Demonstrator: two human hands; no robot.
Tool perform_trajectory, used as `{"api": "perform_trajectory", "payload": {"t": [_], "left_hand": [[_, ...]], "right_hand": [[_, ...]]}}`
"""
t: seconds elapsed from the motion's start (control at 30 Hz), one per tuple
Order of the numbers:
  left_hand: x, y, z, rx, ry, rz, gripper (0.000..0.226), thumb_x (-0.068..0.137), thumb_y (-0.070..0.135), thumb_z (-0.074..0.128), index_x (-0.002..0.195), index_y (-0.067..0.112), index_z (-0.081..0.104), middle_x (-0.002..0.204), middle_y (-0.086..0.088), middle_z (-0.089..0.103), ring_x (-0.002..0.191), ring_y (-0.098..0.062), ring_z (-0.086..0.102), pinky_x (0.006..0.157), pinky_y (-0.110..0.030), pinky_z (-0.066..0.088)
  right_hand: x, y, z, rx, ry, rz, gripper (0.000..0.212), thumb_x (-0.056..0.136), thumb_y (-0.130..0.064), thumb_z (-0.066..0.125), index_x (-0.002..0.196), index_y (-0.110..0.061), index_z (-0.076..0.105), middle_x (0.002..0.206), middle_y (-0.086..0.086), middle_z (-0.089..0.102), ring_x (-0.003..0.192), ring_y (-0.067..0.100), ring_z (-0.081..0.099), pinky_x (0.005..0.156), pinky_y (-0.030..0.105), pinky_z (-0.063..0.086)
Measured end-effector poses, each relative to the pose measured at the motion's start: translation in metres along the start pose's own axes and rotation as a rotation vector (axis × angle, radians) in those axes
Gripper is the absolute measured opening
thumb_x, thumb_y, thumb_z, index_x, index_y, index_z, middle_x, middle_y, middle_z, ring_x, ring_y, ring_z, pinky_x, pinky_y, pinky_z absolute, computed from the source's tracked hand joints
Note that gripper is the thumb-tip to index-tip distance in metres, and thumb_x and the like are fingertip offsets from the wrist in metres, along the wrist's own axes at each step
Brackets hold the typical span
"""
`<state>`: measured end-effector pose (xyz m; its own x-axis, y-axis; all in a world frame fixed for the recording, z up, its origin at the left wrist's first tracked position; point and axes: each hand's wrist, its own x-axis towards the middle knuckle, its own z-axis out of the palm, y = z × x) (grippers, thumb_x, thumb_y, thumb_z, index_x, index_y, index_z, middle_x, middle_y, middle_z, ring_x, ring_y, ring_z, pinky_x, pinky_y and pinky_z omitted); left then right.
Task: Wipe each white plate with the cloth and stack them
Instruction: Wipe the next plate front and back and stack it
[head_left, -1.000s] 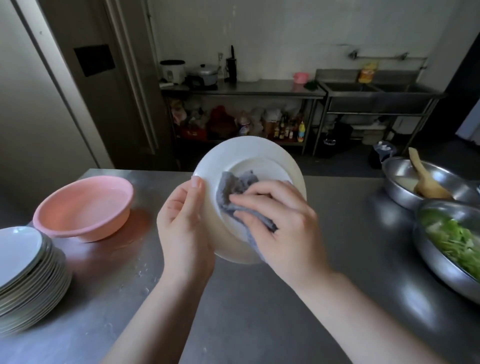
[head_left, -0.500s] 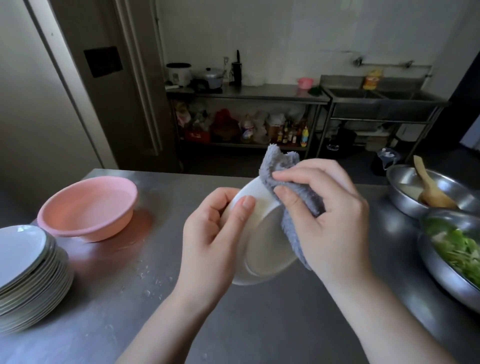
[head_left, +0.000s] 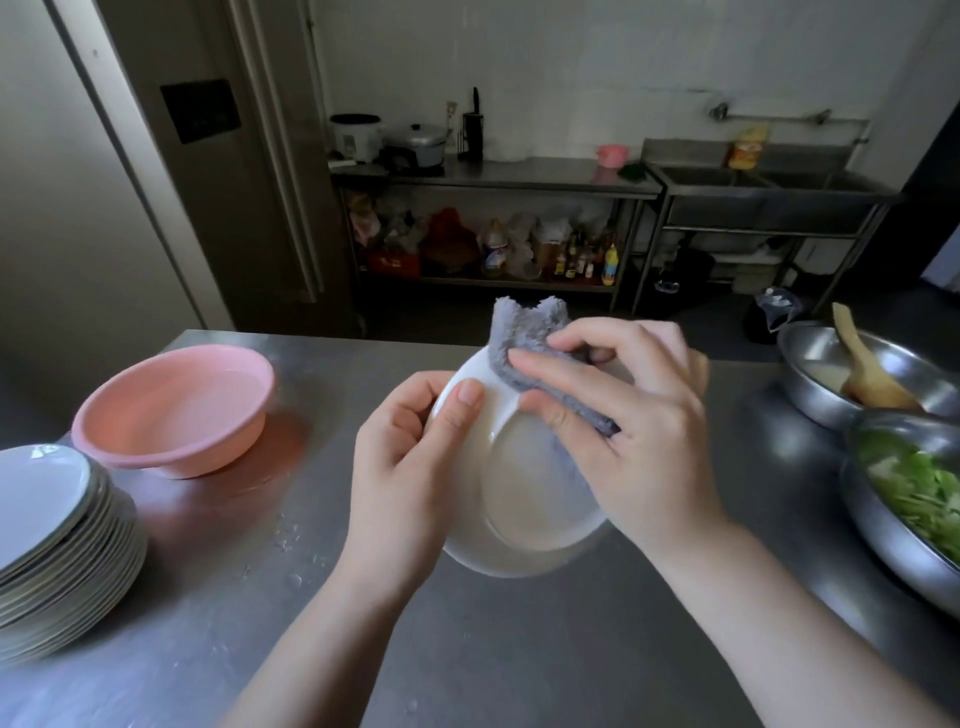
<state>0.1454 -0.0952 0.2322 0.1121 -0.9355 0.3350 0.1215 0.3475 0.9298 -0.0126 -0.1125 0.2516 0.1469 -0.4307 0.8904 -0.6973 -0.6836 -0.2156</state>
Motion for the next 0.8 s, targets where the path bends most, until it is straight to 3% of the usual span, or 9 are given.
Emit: {"api": "perform_trajectory", "payload": {"t": [0.13,0.27,0.4,0.57,0.7,0.8], "left_hand": [[0.003,-0.002,-0.002,0.059,0.049,0.017,0.017,0.089,0.036,0.061,0.083,0.025,0.071,0.071,0.003,0.070,0.062,-0.008,0.060,0.055,-0.020,0.047],[0.006,-0.003,-0.002,0.138,0.064,0.042,0.014,0.088,0.036,0.062,0.082,0.027,0.071,0.073,0.003,0.071,0.063,-0.007,0.062,0.055,-0.018,0.048],[0.010,-0.003,0.000,0.135,0.078,0.044,0.014,0.087,0.033,0.065,0.078,0.023,0.068,0.070,0.005,0.070,0.061,-0.005,0.060,0.055,-0.016,0.046],[0.012,-0.005,-0.003,0.052,0.089,0.021,0.013,0.088,0.031,0.066,0.080,0.022,0.071,0.074,-0.001,0.072,0.065,-0.010,0.063,0.058,-0.023,0.049],[0.011,-0.009,-0.003,0.113,0.121,0.029,0.013,0.086,0.032,0.066,0.077,0.023,0.069,0.070,0.007,0.070,0.062,-0.005,0.060,0.057,-0.017,0.047],[0.009,-0.010,-0.004,0.139,0.118,0.048,0.013,0.088,0.031,0.065,0.078,0.024,0.069,0.072,0.008,0.070,0.064,-0.003,0.060,0.059,-0.016,0.047]], "right_hand": [[-0.003,0.006,0.002,0.067,0.045,0.084,0.019,0.084,-0.011,0.073,0.103,-0.013,0.075,0.096,0.004,0.064,0.080,0.025,0.052,0.077,0.035,0.045],[-0.005,-0.003,0.008,0.111,0.008,0.107,0.018,0.084,-0.011,0.072,0.102,-0.009,0.070,0.099,0.001,0.064,0.089,0.020,0.057,0.083,0.026,0.047],[0.002,0.009,0.003,0.174,0.024,0.229,0.012,0.081,-0.008,0.074,0.090,-0.006,0.067,0.092,0.003,0.065,0.089,0.023,0.062,0.079,0.028,0.049],[-0.002,0.000,0.012,0.199,-0.057,0.059,0.016,0.081,-0.012,0.075,0.097,-0.007,0.075,0.098,0.005,0.067,0.089,0.024,0.062,0.081,0.028,0.050],[0.001,0.012,0.008,0.217,-0.025,0.185,0.013,0.081,-0.008,0.074,0.094,-0.007,0.076,0.097,0.006,0.067,0.091,0.023,0.063,0.080,0.035,0.052],[0.000,-0.001,0.015,0.201,-0.065,0.125,0.009,0.080,-0.006,0.075,0.089,-0.007,0.074,0.096,0.004,0.066,0.092,0.021,0.062,0.082,0.030,0.050]]}}
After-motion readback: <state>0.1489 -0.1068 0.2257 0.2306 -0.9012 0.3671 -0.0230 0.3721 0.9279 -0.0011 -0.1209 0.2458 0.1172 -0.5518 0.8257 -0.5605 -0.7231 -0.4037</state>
